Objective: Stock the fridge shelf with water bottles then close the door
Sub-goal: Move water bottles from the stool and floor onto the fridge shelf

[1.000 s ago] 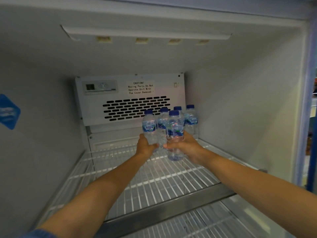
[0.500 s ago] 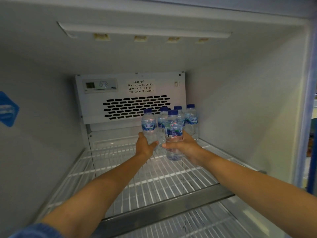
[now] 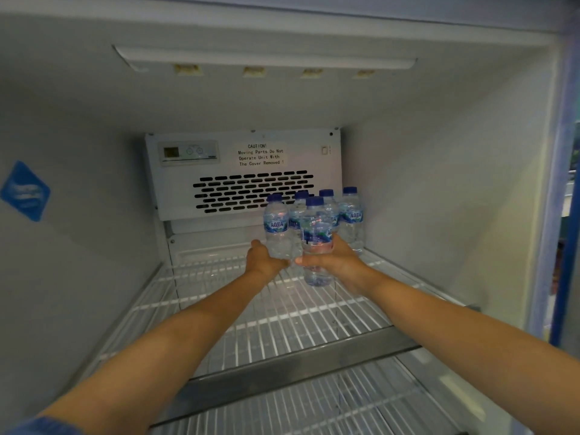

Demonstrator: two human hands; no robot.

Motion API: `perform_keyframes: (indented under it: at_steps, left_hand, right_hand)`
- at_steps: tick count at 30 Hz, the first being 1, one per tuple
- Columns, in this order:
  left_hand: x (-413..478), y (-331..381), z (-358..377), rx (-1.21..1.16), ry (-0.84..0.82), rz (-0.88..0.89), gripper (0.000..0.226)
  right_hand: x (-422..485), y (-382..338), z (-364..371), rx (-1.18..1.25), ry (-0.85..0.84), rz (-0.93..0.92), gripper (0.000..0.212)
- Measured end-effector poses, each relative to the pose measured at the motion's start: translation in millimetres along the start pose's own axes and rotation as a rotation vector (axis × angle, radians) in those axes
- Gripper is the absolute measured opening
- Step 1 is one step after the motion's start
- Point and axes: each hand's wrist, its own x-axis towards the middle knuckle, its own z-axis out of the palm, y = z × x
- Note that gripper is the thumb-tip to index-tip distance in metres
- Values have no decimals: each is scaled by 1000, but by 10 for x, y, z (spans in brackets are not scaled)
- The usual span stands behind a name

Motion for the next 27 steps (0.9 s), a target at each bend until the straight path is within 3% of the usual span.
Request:
perform_keyframes:
  at_steps: [3,9,12,17,21,27]
  left_hand:
    - [-140,98,-201,15,-2,-13,53]
    - [-424,322,-495,-192,-44,96,9]
    - [-482,369,-456,-170,-74,99,16]
    - [-467,193,-238,-132,-19,76,54]
    - [-440,60,-129,-135,45,49,72]
    - [-251,42,-391,-264,95,73,59]
  right_hand:
    - [-63,-48,66,-71,88,-11,82]
    - [-133,-160,466,-184,60,-120,77]
    - [-146,-209,598,-182,-2,-88,81]
    - [-197,-123,354,-440,-350,-23,113]
    - [-341,-112,34,-820,-497,75,94]
    - [-283,-65,-13,-883,-595,105,89]
